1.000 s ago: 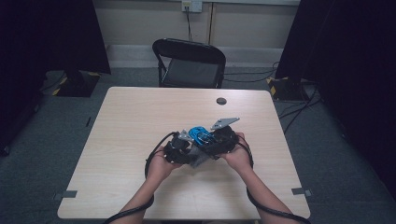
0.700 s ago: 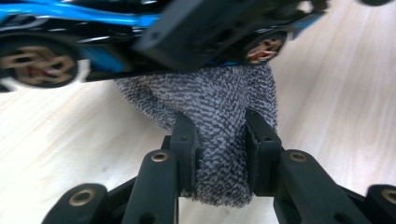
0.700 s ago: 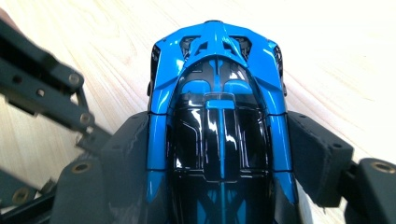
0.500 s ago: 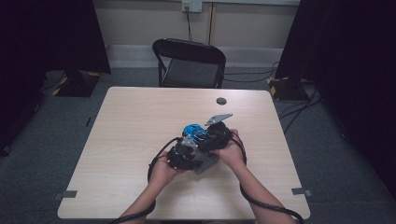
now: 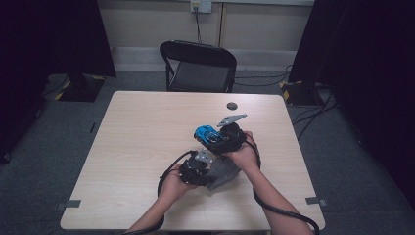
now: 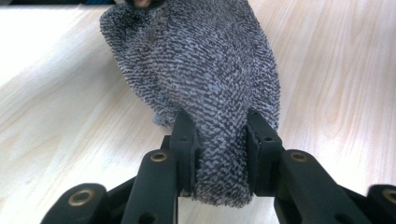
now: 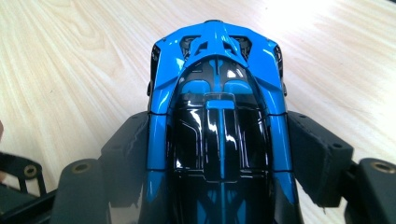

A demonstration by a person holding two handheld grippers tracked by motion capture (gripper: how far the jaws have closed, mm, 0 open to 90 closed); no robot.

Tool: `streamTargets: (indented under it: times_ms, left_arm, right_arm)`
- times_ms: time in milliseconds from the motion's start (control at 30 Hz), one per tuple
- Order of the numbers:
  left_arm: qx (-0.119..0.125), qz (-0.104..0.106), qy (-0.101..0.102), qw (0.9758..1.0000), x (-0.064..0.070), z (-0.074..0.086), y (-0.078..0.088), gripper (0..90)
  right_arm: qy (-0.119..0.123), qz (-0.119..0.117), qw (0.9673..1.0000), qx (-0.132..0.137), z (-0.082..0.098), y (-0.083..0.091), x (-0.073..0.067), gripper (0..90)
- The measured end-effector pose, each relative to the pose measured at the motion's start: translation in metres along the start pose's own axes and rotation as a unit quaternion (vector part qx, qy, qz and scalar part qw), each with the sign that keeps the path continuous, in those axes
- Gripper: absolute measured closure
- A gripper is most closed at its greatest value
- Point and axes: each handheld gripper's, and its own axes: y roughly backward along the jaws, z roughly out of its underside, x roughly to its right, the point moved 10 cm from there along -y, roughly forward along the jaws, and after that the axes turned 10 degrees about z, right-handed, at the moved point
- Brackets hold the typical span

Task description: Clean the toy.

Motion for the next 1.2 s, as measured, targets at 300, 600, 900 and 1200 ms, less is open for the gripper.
streamTargets:
  times_ms: [300, 600, 900, 1200]
  left_arm:
    - [0.000, -0.049, 0.026, 0.9985, -0.033, 0.013, 0.030, 68.8]
    - [0.023, -0.093, 0.060, 0.9936, -0.066, 0.019, 0.065, 68.9]
    - [0.036, -0.123, 0.086, 0.9880, -0.089, 0.025, 0.084, 68.9]
    - [0.040, -0.129, 0.086, 0.9871, -0.092, 0.018, 0.087, 68.9]
  right_arm:
    - [-0.001, -0.004, 1.0000, 0.007, 0.001, 0.009, 0.003, 28.3]
    - [0.007, -0.018, 0.9998, 0.010, 0.007, 0.013, -0.006, 28.3]
    - [0.014, -0.027, 0.9995, 0.006, 0.016, 0.012, -0.014, 28.3]
    - [0.023, -0.030, 0.9993, -0.001, 0.027, 0.012, -0.018, 28.2]
